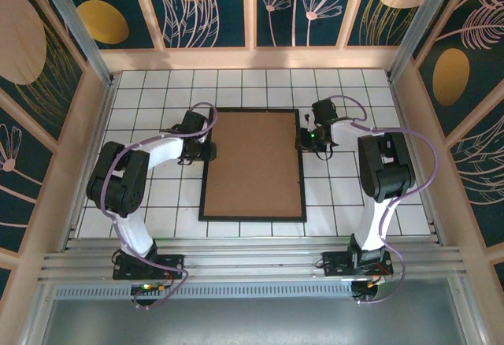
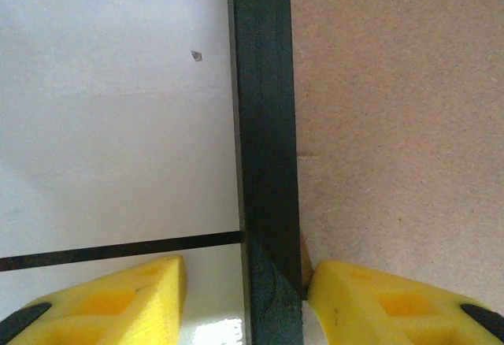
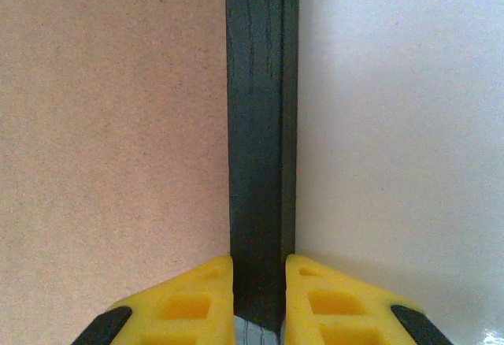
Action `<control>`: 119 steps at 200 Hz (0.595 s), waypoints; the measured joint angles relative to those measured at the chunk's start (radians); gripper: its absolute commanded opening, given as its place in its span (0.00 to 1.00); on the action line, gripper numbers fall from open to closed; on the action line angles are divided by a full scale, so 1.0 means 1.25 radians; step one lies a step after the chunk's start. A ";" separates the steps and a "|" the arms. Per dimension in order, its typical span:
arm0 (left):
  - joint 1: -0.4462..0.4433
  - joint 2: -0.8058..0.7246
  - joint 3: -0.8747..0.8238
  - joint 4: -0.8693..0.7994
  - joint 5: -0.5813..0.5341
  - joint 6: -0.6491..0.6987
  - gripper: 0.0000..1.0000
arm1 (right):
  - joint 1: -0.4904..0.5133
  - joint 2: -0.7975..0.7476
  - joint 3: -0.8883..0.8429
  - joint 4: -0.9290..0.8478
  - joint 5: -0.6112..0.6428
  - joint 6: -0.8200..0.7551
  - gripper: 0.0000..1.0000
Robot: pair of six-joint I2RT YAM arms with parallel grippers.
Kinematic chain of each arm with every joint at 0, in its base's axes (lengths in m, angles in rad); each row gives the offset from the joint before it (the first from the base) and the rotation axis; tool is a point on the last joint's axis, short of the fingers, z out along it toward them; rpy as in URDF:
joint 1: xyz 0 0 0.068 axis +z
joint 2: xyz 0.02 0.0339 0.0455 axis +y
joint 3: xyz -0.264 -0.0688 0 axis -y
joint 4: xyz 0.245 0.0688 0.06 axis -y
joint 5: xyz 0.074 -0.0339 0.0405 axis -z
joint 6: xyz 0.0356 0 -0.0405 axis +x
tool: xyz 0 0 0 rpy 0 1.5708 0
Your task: Put the photo into the frame
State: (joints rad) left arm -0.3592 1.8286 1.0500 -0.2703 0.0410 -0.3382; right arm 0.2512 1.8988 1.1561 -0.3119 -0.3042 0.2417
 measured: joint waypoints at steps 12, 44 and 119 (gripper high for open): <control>-0.006 0.000 0.004 -0.008 -0.017 0.001 0.52 | 0.000 0.000 0.000 0.000 0.000 0.000 0.18; -0.014 -0.011 0.004 -0.016 -0.052 0.000 0.55 | 0.000 0.000 0.000 0.000 0.001 0.000 0.18; 0.012 -0.175 -0.102 0.016 0.016 -0.040 0.54 | 0.000 -0.004 -0.007 0.009 0.002 0.000 0.18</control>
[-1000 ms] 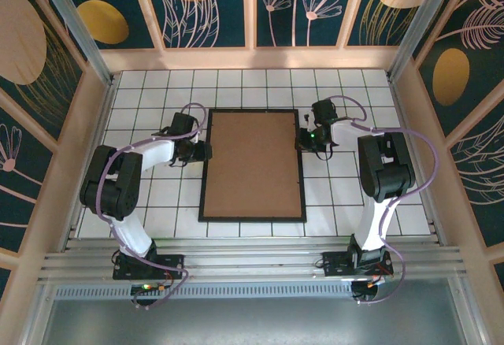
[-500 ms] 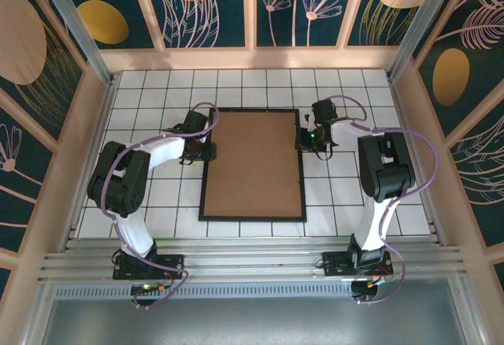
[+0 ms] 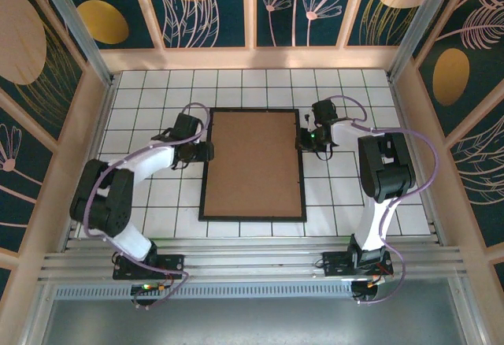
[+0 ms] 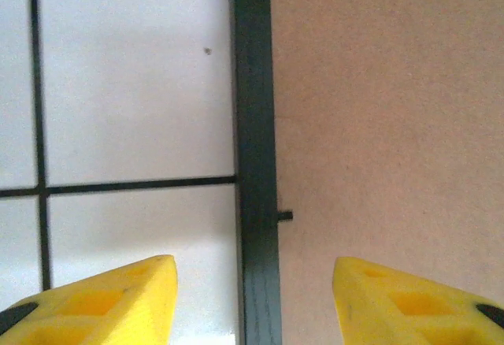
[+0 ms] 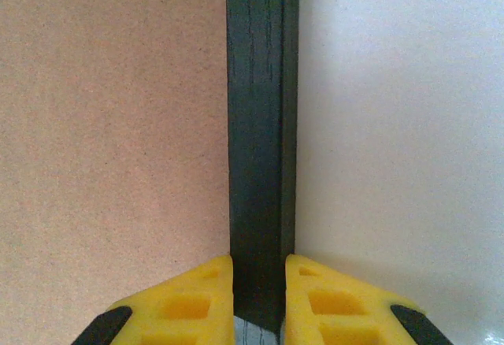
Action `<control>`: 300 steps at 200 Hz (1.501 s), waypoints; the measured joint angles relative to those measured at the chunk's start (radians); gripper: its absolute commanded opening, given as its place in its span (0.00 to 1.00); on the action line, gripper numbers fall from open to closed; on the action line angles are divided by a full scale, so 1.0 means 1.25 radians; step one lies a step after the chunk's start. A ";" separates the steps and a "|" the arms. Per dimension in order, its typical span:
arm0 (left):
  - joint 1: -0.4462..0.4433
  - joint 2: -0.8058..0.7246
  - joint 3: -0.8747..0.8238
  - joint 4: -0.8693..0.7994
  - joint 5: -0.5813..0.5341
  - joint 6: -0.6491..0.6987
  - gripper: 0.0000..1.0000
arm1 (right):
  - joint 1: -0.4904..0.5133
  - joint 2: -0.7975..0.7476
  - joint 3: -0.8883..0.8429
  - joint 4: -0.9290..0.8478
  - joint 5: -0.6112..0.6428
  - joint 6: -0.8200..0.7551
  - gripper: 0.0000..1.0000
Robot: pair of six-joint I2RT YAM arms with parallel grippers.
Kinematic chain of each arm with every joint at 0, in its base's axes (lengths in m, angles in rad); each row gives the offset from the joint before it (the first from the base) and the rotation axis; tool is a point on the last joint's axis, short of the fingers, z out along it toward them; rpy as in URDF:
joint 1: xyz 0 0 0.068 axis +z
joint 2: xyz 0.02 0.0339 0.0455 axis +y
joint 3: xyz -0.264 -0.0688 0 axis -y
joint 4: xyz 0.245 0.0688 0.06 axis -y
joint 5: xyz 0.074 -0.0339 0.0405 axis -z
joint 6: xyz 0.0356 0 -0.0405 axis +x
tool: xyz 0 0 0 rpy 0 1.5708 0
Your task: Put the photo into the frame
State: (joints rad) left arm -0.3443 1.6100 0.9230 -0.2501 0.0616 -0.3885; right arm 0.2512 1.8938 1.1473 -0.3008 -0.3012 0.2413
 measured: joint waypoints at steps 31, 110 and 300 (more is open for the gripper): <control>0.012 -0.072 -0.072 -0.001 0.037 -0.031 0.50 | 0.000 0.000 -0.001 0.001 0.000 0.000 0.18; -0.020 -0.160 -0.178 -0.076 0.093 -0.107 0.39 | -0.001 -0.001 -0.003 0.005 -0.002 0.000 0.18; -0.041 -0.165 -0.192 -0.153 0.124 -0.109 0.32 | -0.003 -0.008 -0.019 0.024 -0.005 0.000 0.18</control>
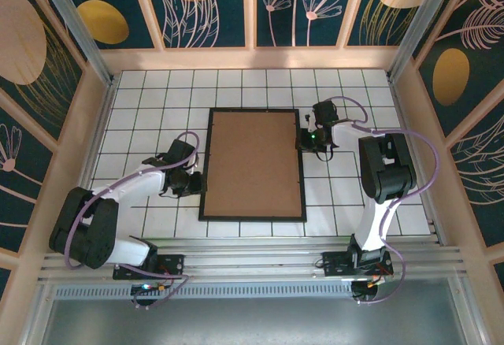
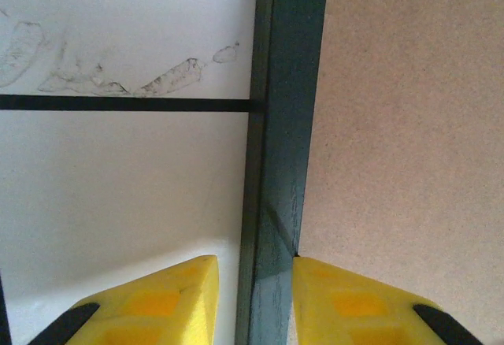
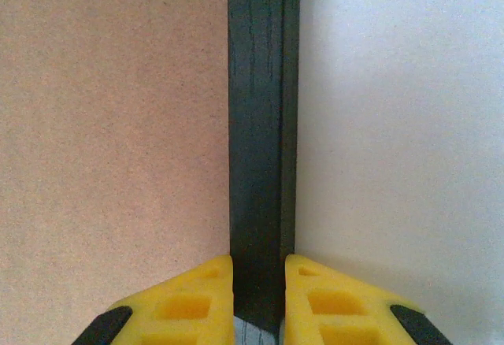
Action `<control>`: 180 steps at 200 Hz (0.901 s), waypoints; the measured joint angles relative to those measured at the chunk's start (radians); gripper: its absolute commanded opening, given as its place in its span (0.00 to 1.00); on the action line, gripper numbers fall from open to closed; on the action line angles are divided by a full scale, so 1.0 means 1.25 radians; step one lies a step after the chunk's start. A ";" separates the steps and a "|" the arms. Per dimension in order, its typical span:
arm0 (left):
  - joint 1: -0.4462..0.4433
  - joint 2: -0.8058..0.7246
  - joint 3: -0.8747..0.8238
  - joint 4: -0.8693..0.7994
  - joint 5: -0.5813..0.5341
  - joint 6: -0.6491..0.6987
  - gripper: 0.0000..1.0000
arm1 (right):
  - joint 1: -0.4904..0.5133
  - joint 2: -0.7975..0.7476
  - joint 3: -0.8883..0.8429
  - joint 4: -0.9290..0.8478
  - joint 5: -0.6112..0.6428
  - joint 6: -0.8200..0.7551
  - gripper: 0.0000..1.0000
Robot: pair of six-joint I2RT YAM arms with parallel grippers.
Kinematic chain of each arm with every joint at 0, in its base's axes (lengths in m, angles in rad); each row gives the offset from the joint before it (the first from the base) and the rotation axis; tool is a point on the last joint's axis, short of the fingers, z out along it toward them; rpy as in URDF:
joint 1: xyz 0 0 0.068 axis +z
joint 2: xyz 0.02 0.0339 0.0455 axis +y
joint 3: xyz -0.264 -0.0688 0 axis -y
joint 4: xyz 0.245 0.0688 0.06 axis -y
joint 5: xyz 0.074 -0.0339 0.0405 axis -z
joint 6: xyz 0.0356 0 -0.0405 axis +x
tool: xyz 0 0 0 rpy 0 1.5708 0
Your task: Put the photo into the frame
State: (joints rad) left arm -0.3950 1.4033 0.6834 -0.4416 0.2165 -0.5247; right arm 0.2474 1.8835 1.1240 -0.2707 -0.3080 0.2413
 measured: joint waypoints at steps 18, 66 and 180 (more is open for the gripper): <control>0.000 0.005 -0.002 0.001 0.005 0.000 0.32 | 0.000 -0.001 -0.001 0.002 0.000 0.000 0.18; -0.004 0.020 -0.004 0.014 0.012 0.000 0.34 | 0.000 -0.001 -0.002 0.004 0.000 0.000 0.18; -0.027 0.055 -0.002 0.039 0.001 0.009 0.43 | 0.001 -0.009 -0.021 0.029 0.000 0.001 0.18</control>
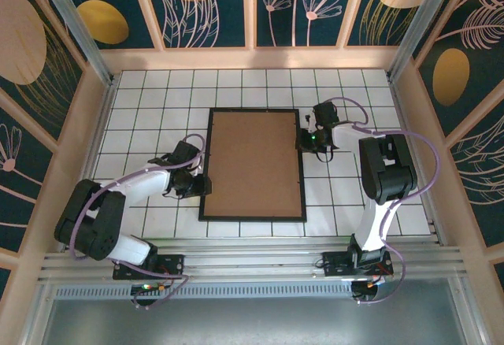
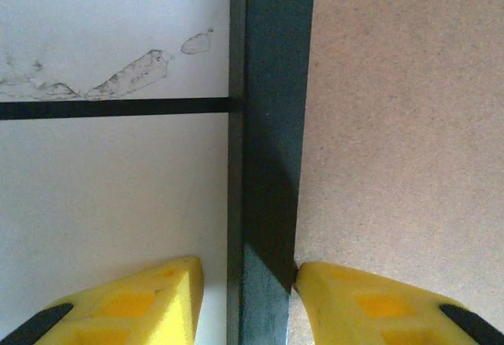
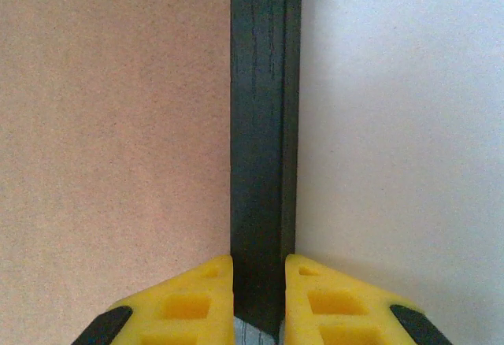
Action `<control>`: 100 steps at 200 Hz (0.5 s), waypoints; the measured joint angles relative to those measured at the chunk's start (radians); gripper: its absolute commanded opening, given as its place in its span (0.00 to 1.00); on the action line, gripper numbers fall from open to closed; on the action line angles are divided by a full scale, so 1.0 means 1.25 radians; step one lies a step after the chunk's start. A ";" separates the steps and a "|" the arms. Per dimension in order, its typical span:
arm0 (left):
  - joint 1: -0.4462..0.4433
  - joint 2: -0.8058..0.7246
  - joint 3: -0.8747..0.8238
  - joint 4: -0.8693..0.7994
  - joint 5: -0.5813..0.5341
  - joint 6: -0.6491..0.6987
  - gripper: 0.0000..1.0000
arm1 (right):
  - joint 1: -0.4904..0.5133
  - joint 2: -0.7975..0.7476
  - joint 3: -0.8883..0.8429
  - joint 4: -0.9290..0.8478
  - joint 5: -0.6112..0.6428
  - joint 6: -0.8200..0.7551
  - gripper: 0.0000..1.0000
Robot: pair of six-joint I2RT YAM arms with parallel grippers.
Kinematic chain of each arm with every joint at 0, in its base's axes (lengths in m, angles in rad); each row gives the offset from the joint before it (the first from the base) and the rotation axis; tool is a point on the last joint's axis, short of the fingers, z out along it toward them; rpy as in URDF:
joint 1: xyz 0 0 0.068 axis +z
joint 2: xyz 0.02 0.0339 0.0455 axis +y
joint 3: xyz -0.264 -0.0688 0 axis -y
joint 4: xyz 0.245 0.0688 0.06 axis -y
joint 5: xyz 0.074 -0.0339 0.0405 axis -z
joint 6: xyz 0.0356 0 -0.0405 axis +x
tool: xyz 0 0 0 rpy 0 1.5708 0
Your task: Put the photo into the frame
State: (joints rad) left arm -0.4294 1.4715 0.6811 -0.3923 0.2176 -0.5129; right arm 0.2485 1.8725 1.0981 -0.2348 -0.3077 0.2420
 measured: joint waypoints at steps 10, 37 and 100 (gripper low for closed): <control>-0.004 0.003 0.004 -0.002 -0.007 0.000 0.43 | 0.000 0.000 -0.001 0.001 0.000 0.000 0.18; -0.012 0.013 0.014 -0.014 -0.024 0.000 0.47 | 0.000 0.000 -0.001 0.001 0.000 0.000 0.18; -0.024 -0.007 0.026 -0.040 -0.092 0.020 0.59 | 0.000 -0.002 0.000 0.003 0.015 0.000 0.19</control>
State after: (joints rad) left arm -0.4595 1.4624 0.7132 -0.4419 0.1028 -0.4885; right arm 0.2485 1.8706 1.0981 -0.2306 -0.2893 0.2417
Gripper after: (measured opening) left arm 0.572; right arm 0.187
